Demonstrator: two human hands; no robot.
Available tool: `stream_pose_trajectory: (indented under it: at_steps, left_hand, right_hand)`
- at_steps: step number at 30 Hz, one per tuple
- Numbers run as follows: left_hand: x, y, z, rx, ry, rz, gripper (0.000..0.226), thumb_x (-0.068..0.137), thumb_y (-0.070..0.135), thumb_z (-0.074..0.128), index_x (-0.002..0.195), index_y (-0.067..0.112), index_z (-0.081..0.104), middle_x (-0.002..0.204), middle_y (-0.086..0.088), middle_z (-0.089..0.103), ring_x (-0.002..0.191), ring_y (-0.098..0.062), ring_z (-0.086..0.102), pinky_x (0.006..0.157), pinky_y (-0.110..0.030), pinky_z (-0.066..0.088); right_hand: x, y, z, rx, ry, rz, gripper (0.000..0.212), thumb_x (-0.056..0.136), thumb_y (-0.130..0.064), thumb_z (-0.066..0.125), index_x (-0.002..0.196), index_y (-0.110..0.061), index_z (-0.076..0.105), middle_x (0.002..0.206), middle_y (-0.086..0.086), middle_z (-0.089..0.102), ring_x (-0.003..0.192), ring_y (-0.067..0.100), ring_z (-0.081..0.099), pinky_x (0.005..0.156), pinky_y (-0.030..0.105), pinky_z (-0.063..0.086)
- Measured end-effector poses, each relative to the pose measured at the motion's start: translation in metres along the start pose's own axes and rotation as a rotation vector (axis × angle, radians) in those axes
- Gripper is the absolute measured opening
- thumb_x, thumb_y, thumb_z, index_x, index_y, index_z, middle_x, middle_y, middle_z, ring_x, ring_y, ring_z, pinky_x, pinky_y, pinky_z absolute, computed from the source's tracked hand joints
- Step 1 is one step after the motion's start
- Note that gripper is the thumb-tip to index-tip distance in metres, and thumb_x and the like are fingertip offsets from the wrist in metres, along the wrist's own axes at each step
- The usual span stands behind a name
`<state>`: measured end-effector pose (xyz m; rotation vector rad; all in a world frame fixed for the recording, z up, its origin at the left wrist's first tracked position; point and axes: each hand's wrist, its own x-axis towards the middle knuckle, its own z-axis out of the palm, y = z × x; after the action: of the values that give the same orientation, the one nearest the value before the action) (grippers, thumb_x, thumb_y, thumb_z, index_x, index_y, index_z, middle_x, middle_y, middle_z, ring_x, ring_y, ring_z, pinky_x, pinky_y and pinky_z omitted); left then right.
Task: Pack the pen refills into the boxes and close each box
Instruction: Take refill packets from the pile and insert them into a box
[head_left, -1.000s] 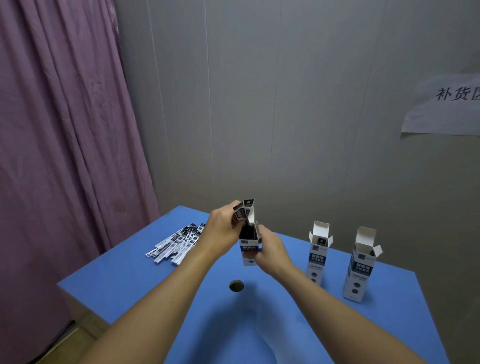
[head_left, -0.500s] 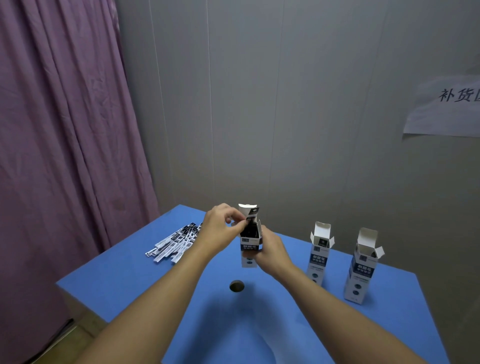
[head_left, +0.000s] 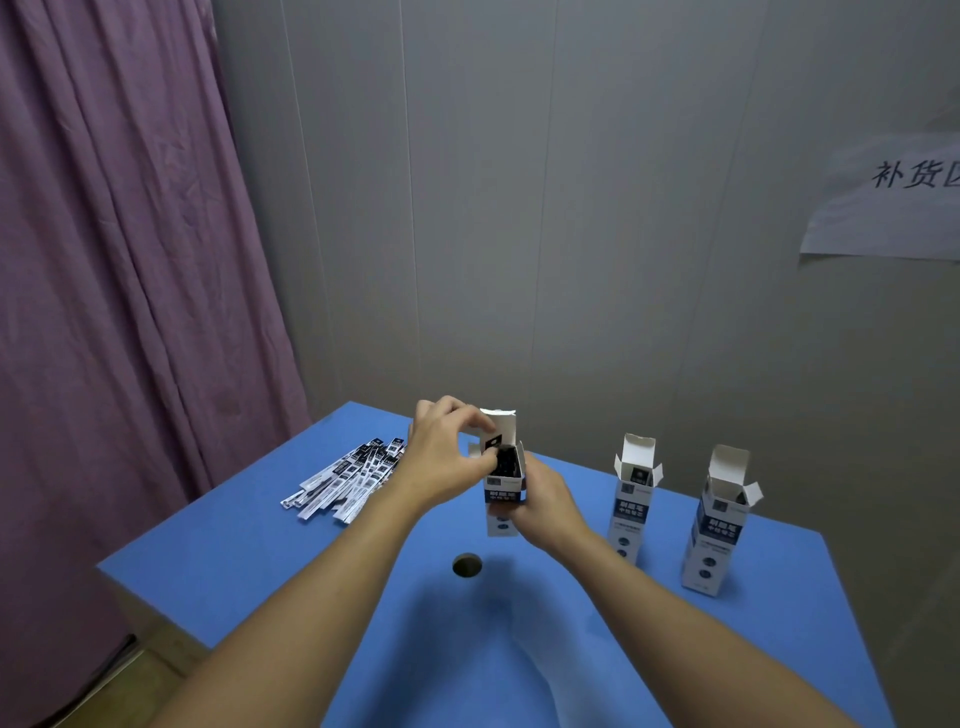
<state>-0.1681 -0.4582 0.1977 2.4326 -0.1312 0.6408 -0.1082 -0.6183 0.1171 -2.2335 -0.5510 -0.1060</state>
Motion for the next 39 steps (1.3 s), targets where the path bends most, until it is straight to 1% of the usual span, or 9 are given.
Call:
stream_pose_trajectory:
  at_steps: [3, 7, 14, 18, 23, 27, 31, 35, 39]
  left_hand:
    - [0.002, 0.002, 0.006, -0.002, 0.052, 0.043, 0.008, 0.084, 0.041, 0.073, 0.09, 0.035, 0.073, 0.102, 0.013, 0.054, 0.107, -0.014, 0.04, 0.095, -0.029, 0.037]
    - [0.005, -0.001, 0.014, 0.176, 0.015, -0.077, 0.014, 0.087, 0.044, 0.069, 0.092, 0.033, 0.076, 0.106, 0.014, 0.054, 0.11, -0.016, 0.038, 0.095, -0.034, 0.033]
    - [0.007, 0.002, 0.027, -0.105, 0.071, -0.037, 0.002, 0.082, 0.034, 0.078, 0.083, 0.032, 0.077, 0.102, 0.014, 0.057, 0.111, -0.009, 0.036, 0.095, -0.019, 0.032]
    - [0.009, -0.002, 0.037, -0.078, 0.076, -0.152, 0.004, 0.084, 0.031, 0.077, 0.086, 0.028, 0.079, 0.104, 0.011, 0.056, 0.111, -0.008, 0.031, 0.096, -0.021, 0.032]
    - [0.008, -0.004, 0.041, -0.037, 0.164, -0.054, 0.003, 0.086, 0.024, 0.075, 0.089, 0.026, 0.073, 0.099, 0.012, 0.056, 0.106, -0.006, 0.033, 0.087, -0.014, 0.027]
    - [0.011, -0.012, 0.048, 0.117, 0.053, -0.073, 0.004, 0.085, 0.025, 0.073, 0.083, 0.023, 0.076, 0.104, 0.01, 0.06, 0.106, -0.012, 0.036, 0.091, -0.023, 0.037]
    - [0.016, -0.009, 0.053, 0.065, 0.062, -0.188, 0.005, 0.085, 0.023, 0.068, 0.083, 0.021, 0.072, 0.105, 0.01, 0.059, 0.111, -0.013, 0.037, 0.087, -0.024, 0.036]
    - [0.02, -0.01, 0.06, 0.13, -0.117, -0.189, 0.006, 0.083, 0.026, 0.068, 0.081, 0.024, 0.073, 0.109, 0.005, 0.06, 0.112, -0.019, 0.04, 0.092, -0.032, 0.043]
    - [0.022, -0.012, 0.066, 0.179, -0.106, -0.219, 0.015, 0.086, 0.027, 0.064, 0.082, 0.021, 0.077, 0.099, 0.005, 0.067, 0.108, -0.02, 0.047, 0.088, -0.039, 0.05]
  right_hand:
    - [0.001, 0.001, -0.002, -0.002, 0.006, 0.002, 0.052, 0.078, -0.016, 0.079, 0.12, -0.032, 0.055, 0.105, -0.012, 0.062, 0.094, 0.009, 0.062, 0.072, 0.028, 0.056]
    - [0.002, 0.004, -0.003, -0.052, -0.025, 0.02, 0.045, 0.074, -0.027, 0.079, 0.111, -0.032, 0.054, 0.102, -0.012, 0.063, 0.092, 0.012, 0.062, 0.074, 0.038, 0.057]
    - [0.004, 0.013, -0.006, -0.048, -0.011, 0.028, 0.05, 0.072, -0.029, 0.081, 0.113, -0.034, 0.053, 0.102, -0.013, 0.063, 0.093, 0.011, 0.062, 0.077, 0.04, 0.057]
    - [0.006, 0.017, -0.006, -0.071, -0.027, 0.052, 0.045, 0.074, -0.033, 0.082, 0.108, -0.027, 0.053, 0.103, -0.009, 0.062, 0.094, 0.013, 0.06, 0.078, 0.041, 0.057]
    - [0.007, 0.024, -0.003, -0.065, -0.02, 0.051, 0.046, 0.074, -0.031, 0.083, 0.109, -0.025, 0.053, 0.103, -0.008, 0.062, 0.095, 0.014, 0.061, 0.08, 0.04, 0.057]
    - [0.007, 0.026, -0.001, -0.096, -0.042, 0.053, 0.041, 0.074, -0.03, 0.082, 0.101, -0.023, 0.052, 0.1, -0.007, 0.062, 0.09, 0.016, 0.06, 0.077, 0.041, 0.056]
    - [0.005, 0.03, 0.002, -0.118, -0.067, 0.07, 0.039, 0.075, -0.031, 0.08, 0.097, -0.023, 0.05, 0.099, -0.006, 0.061, 0.088, 0.018, 0.06, 0.075, 0.042, 0.055]
    - [0.005, 0.035, 0.002, -0.107, -0.078, 0.087, 0.039, 0.075, -0.031, 0.08, 0.098, -0.022, 0.05, 0.098, -0.006, 0.06, 0.088, 0.018, 0.059, 0.074, 0.04, 0.054]
    - [0.009, 0.043, 0.004, -0.102, -0.094, 0.103, 0.041, 0.073, -0.037, 0.08, 0.098, -0.024, 0.05, 0.097, -0.009, 0.06, 0.088, 0.016, 0.059, 0.075, 0.04, 0.054]
